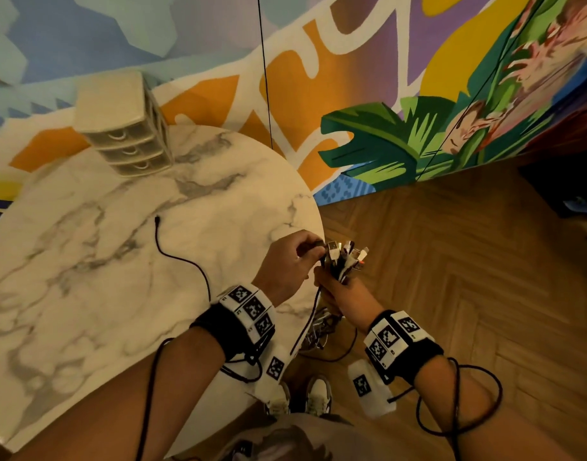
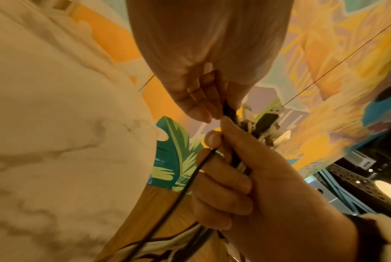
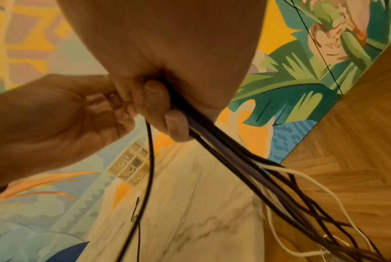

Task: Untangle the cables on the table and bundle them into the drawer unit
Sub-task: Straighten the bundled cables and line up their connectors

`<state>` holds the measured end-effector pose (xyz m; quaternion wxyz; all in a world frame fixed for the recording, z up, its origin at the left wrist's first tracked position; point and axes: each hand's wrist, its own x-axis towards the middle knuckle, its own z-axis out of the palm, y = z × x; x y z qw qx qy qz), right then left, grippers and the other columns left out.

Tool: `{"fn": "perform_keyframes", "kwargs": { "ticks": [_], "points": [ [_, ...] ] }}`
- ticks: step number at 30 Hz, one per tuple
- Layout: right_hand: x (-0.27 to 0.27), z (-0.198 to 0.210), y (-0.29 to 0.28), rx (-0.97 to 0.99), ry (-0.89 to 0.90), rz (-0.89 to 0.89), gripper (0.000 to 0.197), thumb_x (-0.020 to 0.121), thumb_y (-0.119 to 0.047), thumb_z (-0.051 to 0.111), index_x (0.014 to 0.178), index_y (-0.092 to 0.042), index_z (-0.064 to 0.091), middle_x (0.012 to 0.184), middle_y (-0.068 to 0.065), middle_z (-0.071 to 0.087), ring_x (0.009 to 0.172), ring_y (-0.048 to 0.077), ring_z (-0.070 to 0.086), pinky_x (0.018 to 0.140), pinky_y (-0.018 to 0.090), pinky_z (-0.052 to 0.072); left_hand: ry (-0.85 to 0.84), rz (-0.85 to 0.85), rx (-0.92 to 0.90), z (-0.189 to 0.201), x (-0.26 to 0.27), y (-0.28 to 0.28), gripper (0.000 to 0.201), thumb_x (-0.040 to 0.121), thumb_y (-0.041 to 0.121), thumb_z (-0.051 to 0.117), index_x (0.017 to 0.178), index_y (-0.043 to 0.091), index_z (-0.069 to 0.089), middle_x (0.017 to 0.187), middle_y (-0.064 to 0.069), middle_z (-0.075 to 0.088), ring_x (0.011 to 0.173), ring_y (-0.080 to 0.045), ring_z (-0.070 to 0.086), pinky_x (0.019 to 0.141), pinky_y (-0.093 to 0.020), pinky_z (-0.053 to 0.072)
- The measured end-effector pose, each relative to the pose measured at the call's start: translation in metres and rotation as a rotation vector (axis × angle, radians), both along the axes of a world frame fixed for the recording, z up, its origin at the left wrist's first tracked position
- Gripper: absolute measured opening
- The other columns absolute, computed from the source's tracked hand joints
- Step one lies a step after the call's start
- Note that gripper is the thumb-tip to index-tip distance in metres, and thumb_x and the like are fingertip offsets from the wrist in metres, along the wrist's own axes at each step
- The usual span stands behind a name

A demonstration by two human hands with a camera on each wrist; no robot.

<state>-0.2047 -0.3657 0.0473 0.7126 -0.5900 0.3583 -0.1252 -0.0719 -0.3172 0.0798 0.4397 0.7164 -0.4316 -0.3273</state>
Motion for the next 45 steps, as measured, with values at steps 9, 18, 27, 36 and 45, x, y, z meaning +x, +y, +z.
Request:
{"fn": "perform_keyframes", "kwargs": {
  "ticks": [9,18,27,36,45],
  "points": [
    [0.001,0.018,0.0,-0.066,0.003,-0.019,0.039,0.093,0.007,0.042,0.063,-0.019,0.042,0.041,-0.01,0.042,0.036,0.0,0.033,0.039,0.015,0.026,-0.258,-0.083,-0.185,0.007,-0.012,0.002,0.019,0.084,0.013,0.066,0.102,0.013,0.072,0.095,-0.001,0.071,0.088,-0.009,0.061,0.075,-0.009,0.042],
    [0.006,0.023,-0.003,-0.081,0.022,-0.065,0.028,0.097,-0.01,0.043,0.069,-0.009,0.043,0.049,-0.003,0.039,0.037,0.007,0.031,0.041,0.023,0.025,-0.214,-0.069,-0.278,0.012,-0.014,0.003,0.022,0.09,0.024,0.055,0.106,0.017,0.069,0.097,0.004,0.068,0.086,-0.003,0.058,0.072,-0.01,0.042],
    [0.007,0.028,-0.013,0.166,-0.22,-0.475,0.048,0.099,-0.025,0.043,0.054,-0.014,0.033,0.046,0.007,0.04,0.04,0.021,0.044,0.051,0.034,0.043,0.267,-0.383,0.409,-0.043,-0.028,0.057,0.025,0.079,0.03,0.067,0.093,0.011,0.058,0.085,-0.004,0.06,0.074,-0.013,0.059,0.067,-0.023,0.045],
    [-0.036,0.037,-0.062,0.168,-0.29,-0.805,0.051,0.097,-0.038,0.046,0.051,-0.021,0.031,0.041,-0.008,0.025,0.037,0.011,0.021,0.042,0.023,0.022,-0.683,-0.059,0.837,-0.062,0.107,0.106,0.042,0.101,0.04,0.028,0.127,0.019,0.053,0.122,-0.013,0.06,0.108,-0.031,0.058,0.088,-0.034,0.045],
    [0.008,0.045,-0.005,-0.247,0.113,0.03,0.034,0.097,-0.041,0.046,0.071,-0.021,0.057,0.059,0.013,0.05,0.047,0.024,0.038,0.05,0.037,0.032,-0.922,-0.062,0.554,0.04,-0.001,0.004,0.029,0.098,0.027,0.036,0.107,0.018,0.062,0.105,-0.008,0.065,0.097,-0.032,0.062,0.072,-0.034,0.045]
  ]
}}
